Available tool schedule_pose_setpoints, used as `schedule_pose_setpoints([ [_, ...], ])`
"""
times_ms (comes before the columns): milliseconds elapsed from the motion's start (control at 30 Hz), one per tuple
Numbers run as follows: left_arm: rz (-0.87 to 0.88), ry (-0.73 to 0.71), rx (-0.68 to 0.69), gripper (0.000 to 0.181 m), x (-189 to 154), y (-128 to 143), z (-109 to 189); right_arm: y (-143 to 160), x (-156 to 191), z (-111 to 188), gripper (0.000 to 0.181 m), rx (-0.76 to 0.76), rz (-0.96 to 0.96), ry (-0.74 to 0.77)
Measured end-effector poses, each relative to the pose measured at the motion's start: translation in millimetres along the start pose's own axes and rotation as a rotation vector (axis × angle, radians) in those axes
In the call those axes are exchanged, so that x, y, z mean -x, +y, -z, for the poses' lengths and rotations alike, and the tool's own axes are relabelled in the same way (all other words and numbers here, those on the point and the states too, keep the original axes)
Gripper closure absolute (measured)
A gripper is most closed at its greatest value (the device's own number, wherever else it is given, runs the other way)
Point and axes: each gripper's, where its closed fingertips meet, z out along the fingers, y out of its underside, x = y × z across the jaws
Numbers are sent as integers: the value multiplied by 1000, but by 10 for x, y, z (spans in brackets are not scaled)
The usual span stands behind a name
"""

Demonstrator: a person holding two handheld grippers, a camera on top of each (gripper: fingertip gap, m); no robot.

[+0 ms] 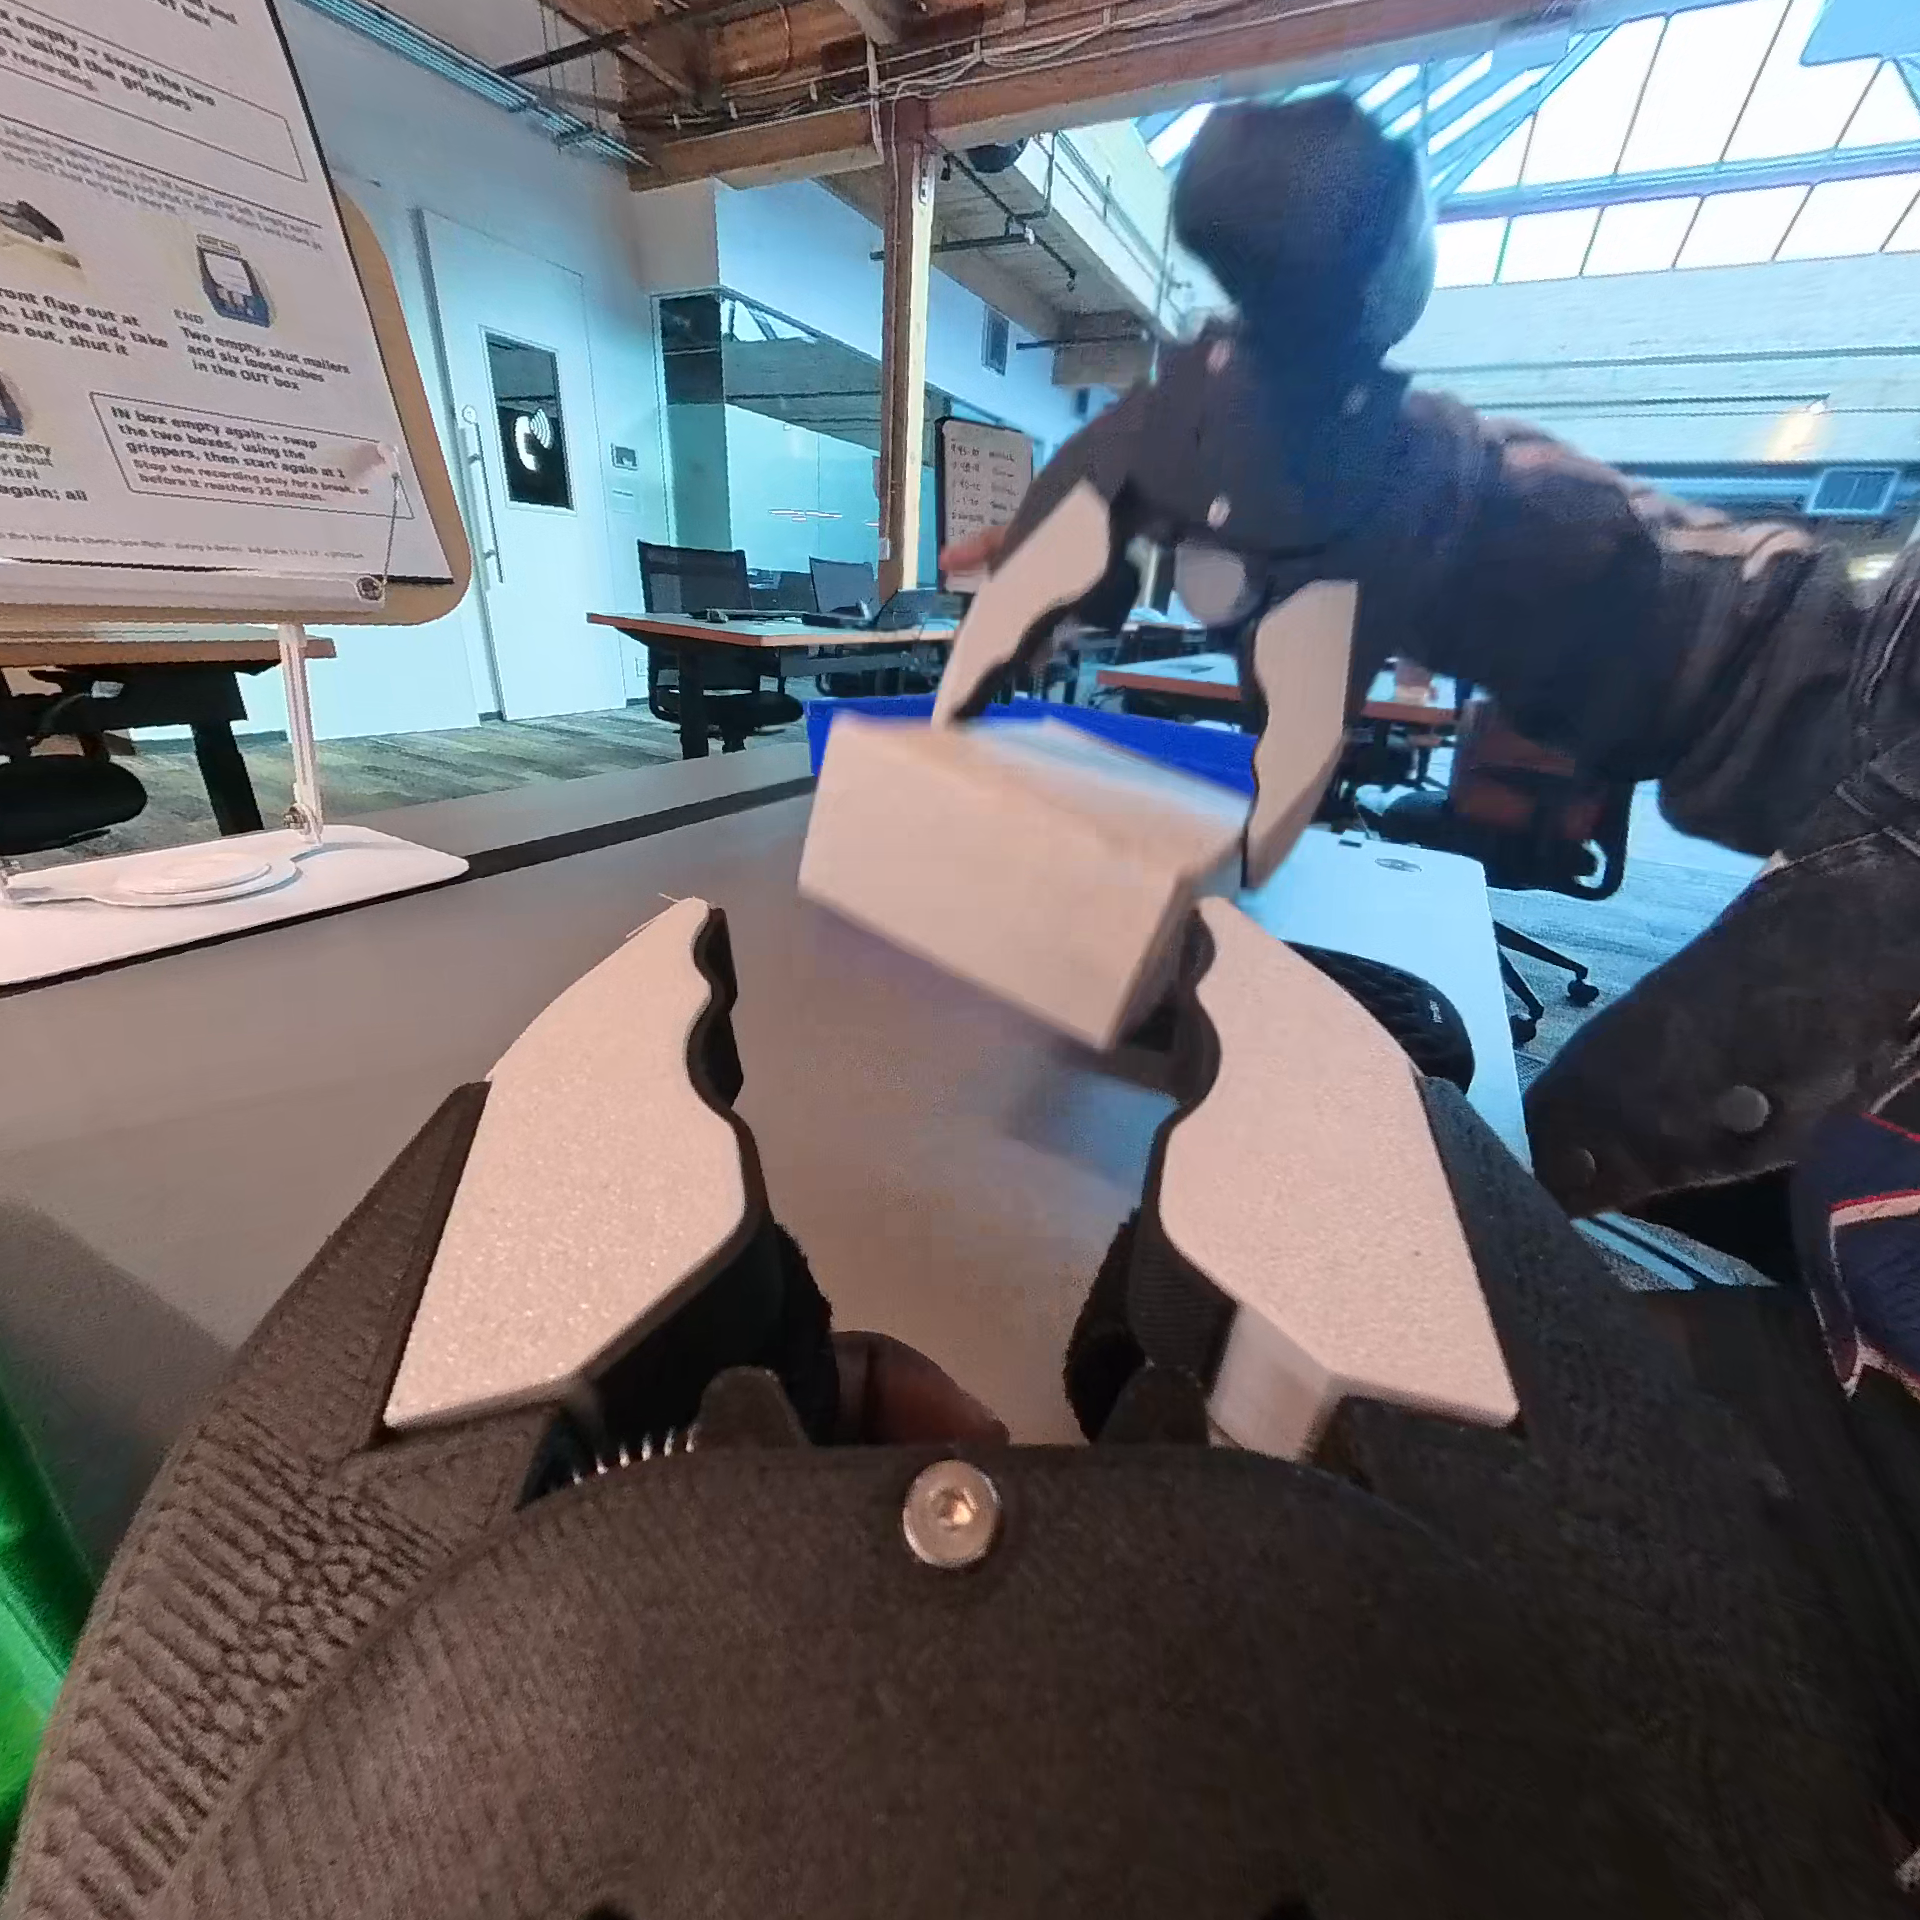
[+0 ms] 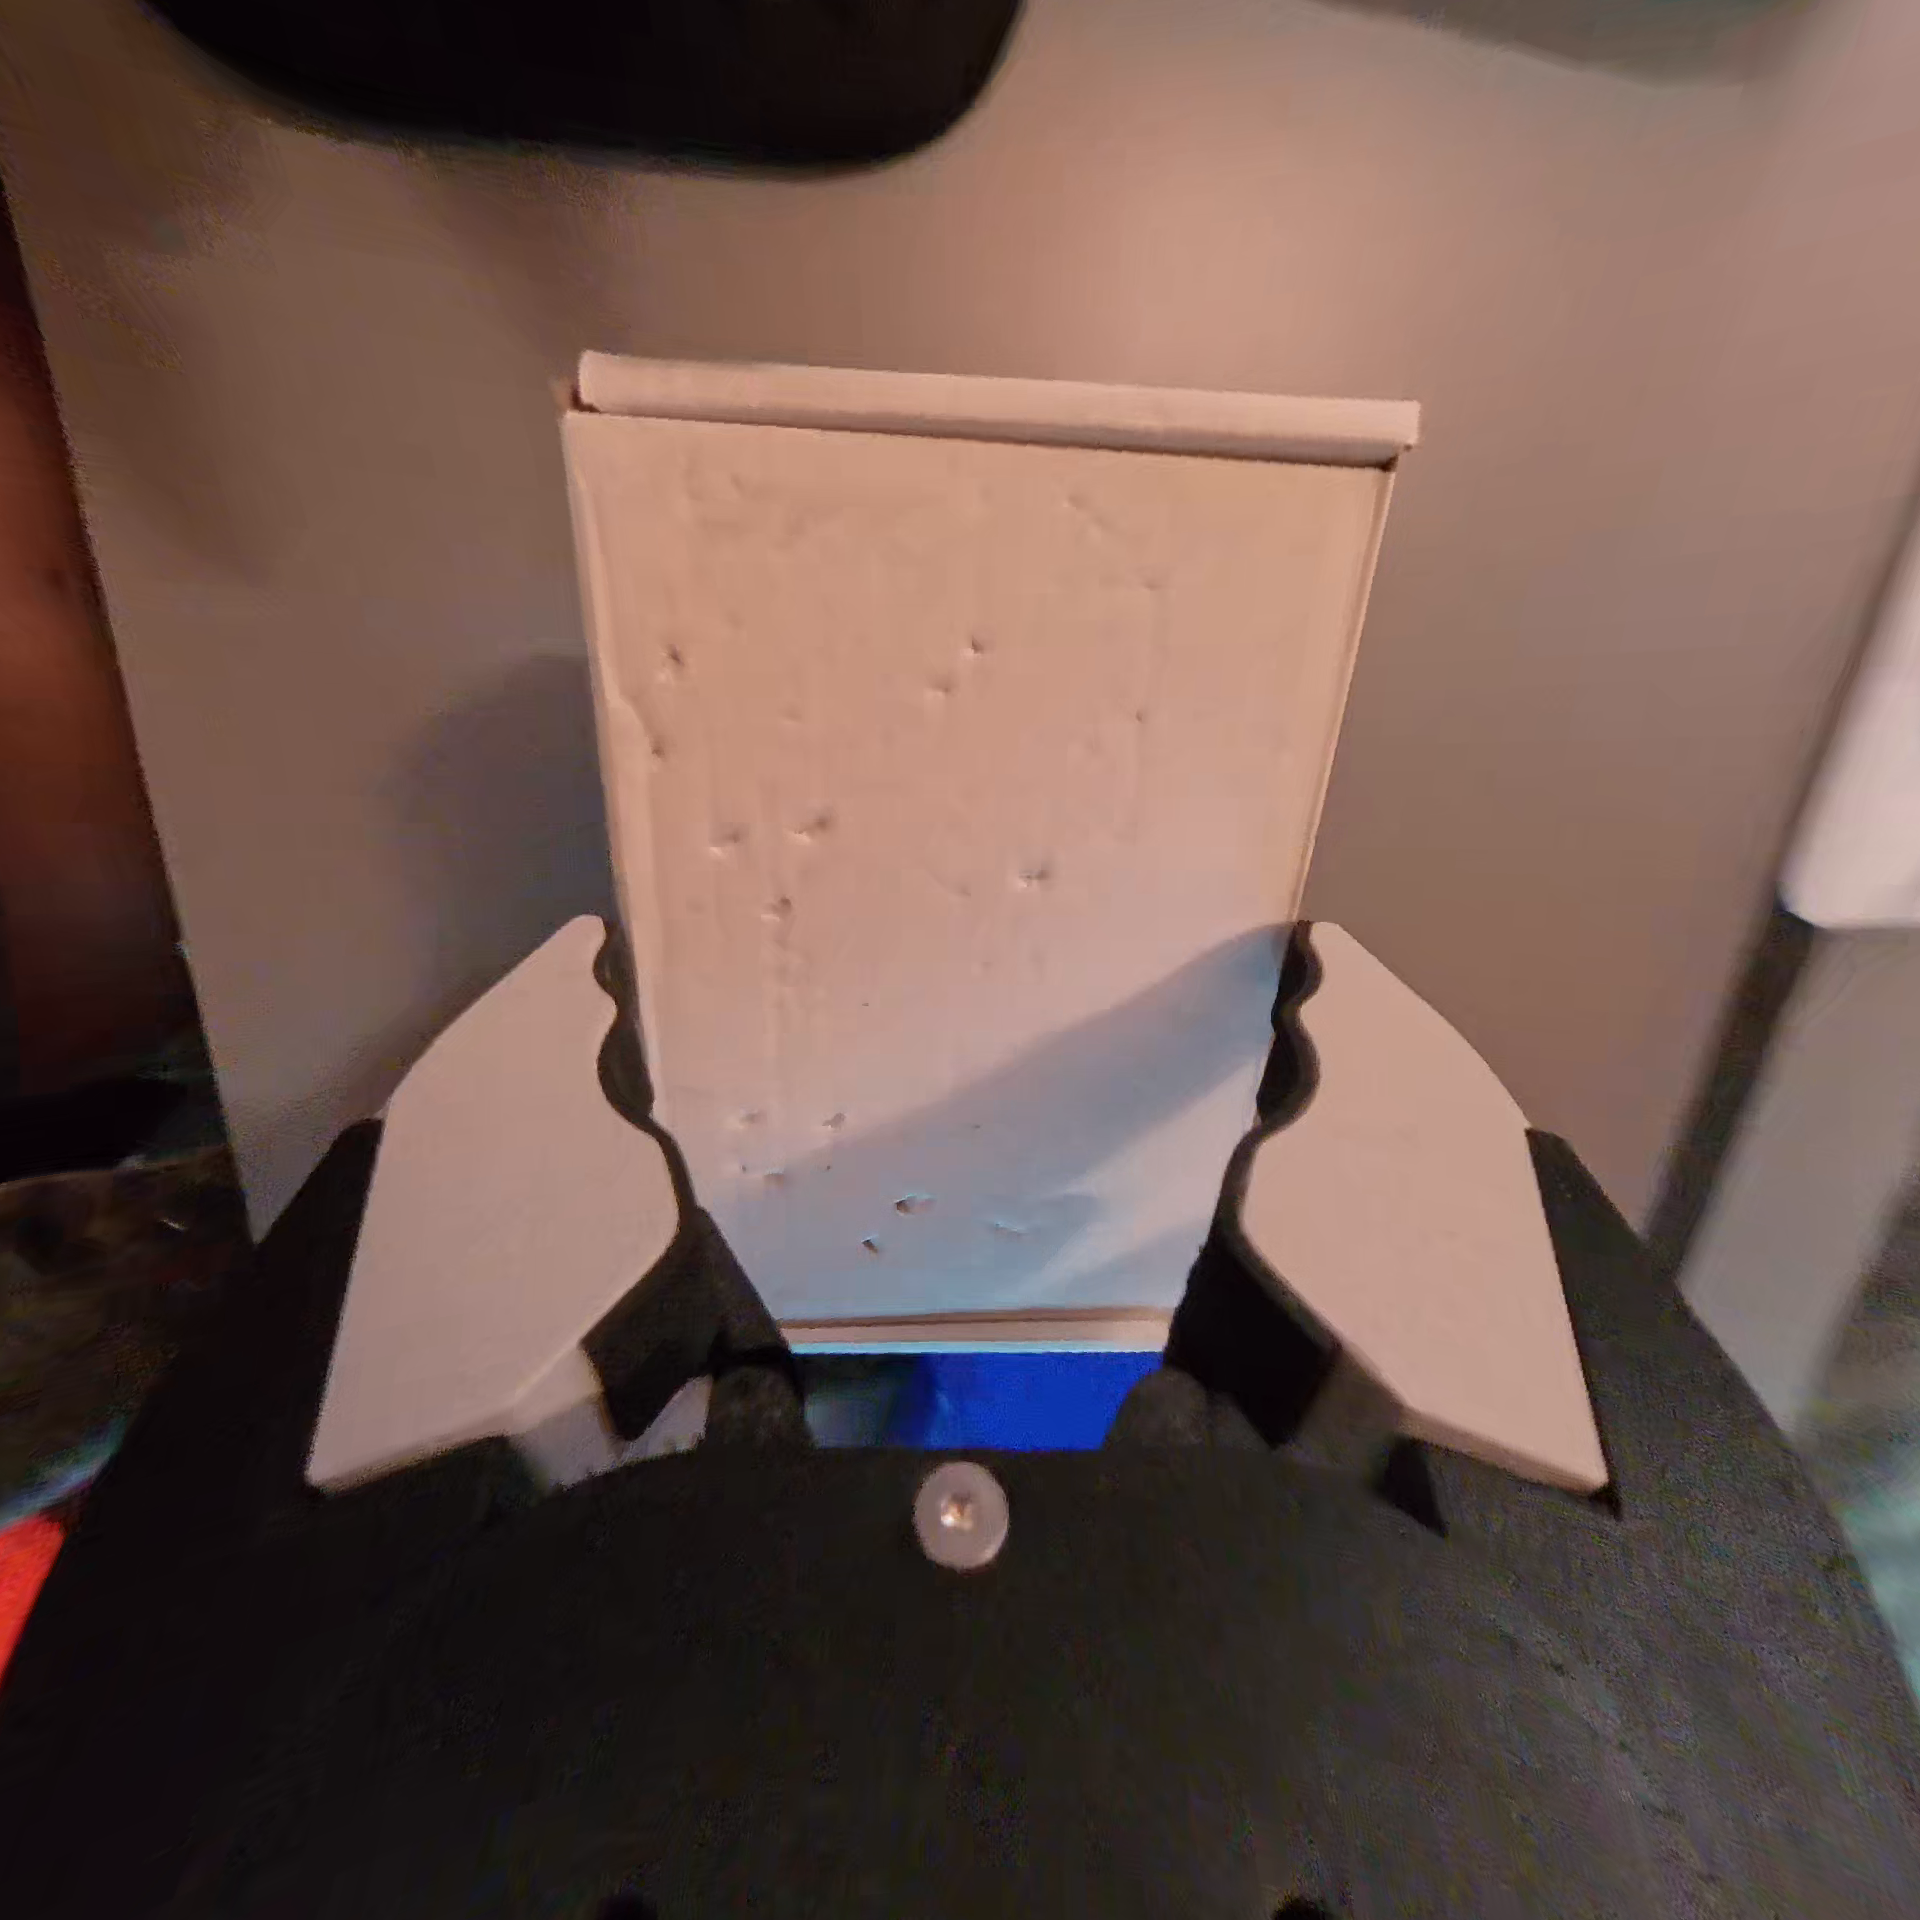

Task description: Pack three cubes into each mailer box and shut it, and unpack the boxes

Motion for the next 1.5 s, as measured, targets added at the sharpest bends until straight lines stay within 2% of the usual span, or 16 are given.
schedule_pose_setpoints([
  [100, 0, -1, 2, 100, 2, 4, -1, 248, -279, 511, 65, 17, 0, 138],
  [233, 4, -5, 4, 101, 11, 8, -2, 772, -668, 1142, 65, 85, -47, 336],
  [333, 10, -7, 5, 102, 20, 12, -3, 1277, -892, 1471, 65, 183, -52, 452],
  [400, 14, -9, 6, 102, 25, 14, -3, 1611, -1007, 1550, 65, 236, -65, 483],
  [600, 26, -11, 5, 103, 39, 16, -3, 2425, -1332, 1254, 65, 324, -96, 480],
  [767, 33, -10, 5, 103, 45, 16, -1, 2864, -1599, 796, 65, 390, -92, 435],
  [867, 36, -12, 0, 103, 50, 11, 3, 2953, -1674, 588, 65, 398, -95, 392],
  [1000, 34, -13, -4, 103, 48, 5, 7, 3022, -1734, 490, 65, 406, -107, 365],
  [1333, 34, -14, -2, 104, 47, 9, 4, 3141, -1749, 444, 65, 433, -137, 339],
  [1433, 33, -14, -1, 104, 47, 10, 4, 3142, -1796, 472, 79, 432, -103, 387],
  [1500, 32, -13, -1, 104, 45, 10, 4, 3193, -1796, 469, 79, 453, -104, 395],
])
